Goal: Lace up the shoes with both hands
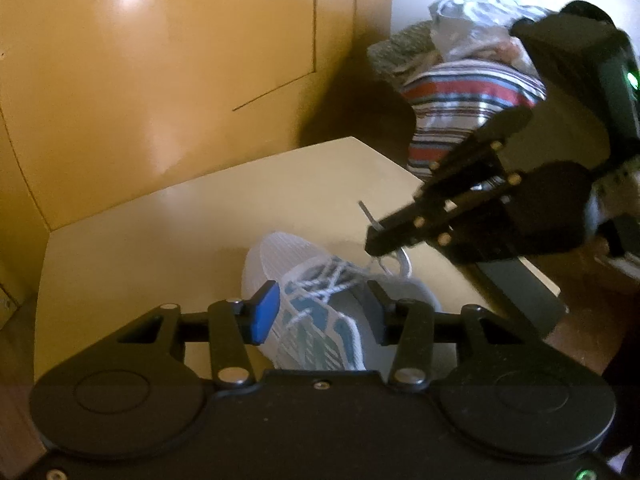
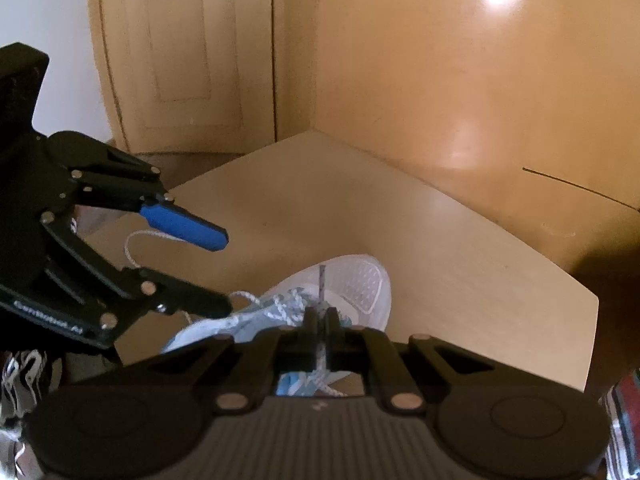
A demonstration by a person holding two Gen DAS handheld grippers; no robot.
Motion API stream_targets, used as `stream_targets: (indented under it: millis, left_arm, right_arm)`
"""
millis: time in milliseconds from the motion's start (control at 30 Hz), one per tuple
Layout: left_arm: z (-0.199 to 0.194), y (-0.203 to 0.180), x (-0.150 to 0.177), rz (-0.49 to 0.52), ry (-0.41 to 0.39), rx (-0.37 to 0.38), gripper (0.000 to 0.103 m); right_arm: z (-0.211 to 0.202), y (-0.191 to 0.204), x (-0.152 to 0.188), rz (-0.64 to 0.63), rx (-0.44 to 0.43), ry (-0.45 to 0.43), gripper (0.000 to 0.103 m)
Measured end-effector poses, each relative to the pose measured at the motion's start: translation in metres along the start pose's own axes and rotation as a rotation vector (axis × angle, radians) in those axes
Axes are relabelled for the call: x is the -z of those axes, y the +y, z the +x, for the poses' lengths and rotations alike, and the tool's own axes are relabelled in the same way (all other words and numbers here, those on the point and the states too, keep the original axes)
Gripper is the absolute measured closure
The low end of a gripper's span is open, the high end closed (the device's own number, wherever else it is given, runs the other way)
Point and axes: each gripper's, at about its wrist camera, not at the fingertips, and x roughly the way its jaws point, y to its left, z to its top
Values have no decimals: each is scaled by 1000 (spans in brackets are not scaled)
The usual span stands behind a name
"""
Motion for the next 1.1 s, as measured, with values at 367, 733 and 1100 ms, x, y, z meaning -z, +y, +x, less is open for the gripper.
stream_targets:
  millis: [367, 733, 1100]
  left_arm:
    - [16, -13, 24, 54, 56, 3, 81]
    - [19, 28, 30, -247, 65, 107, 87]
    - [12, 38, 35, -306, 42, 85, 89]
  right_arm:
    - [21, 5, -10, -77, -108, 81, 99]
    - [40, 29, -11, -170, -155, 182, 99]
    - [59, 29, -15, -127, -192, 230, 99]
